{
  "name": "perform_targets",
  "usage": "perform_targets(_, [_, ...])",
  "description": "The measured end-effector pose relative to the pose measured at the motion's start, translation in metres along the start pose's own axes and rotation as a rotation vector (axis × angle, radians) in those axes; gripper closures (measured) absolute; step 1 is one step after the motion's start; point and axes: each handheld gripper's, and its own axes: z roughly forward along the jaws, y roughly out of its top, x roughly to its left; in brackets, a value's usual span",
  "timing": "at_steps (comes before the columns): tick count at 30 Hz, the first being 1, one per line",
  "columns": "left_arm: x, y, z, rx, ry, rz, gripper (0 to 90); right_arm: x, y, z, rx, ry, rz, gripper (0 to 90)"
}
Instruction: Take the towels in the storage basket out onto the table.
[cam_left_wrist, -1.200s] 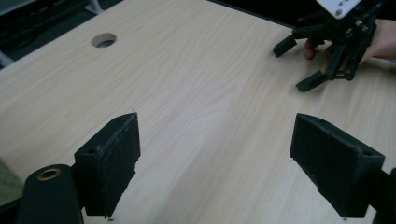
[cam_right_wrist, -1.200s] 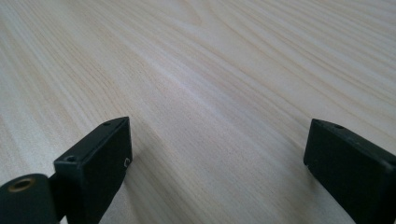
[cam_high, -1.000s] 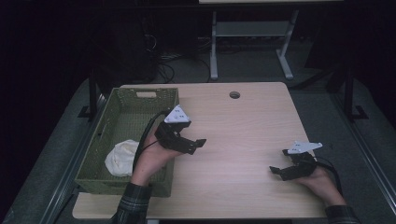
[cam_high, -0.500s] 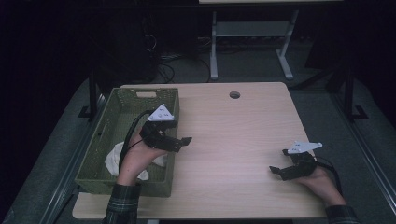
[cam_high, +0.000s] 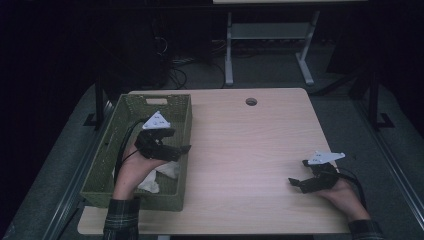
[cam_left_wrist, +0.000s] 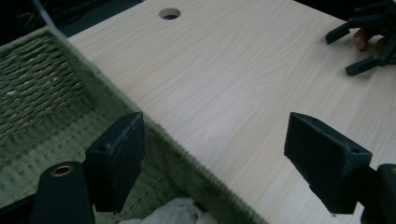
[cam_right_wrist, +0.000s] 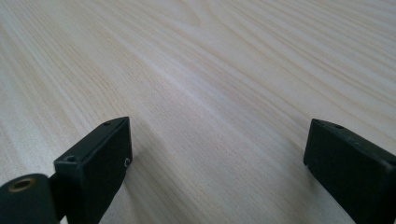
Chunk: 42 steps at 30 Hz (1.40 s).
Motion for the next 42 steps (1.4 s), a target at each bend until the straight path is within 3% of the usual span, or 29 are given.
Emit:
perform_targets(14, [0.023,-0.024,-0.017,0.027,0.098,-0.047,16.8,0.000,0.000,0.000,0.000,0.000,0.000,7.5])
perform_targets(21, [0.038,-0.042,-0.021,0.057,0.161,-0.096,15.3,0.000,0.000,0.000,0.000,0.000,0.000,7.5])
perform_targets(33, [0.061,-0.069,-0.015,0.127,0.260,-0.144,14.4,0.000,0.000,0.000,0.001,0.000,0.001,7.5])
perform_targets(42, [0.074,-0.086,-0.010,0.163,0.287,-0.182,14.4,0.000,0.000,0.000,0.000,0.000,0.000,7.5])
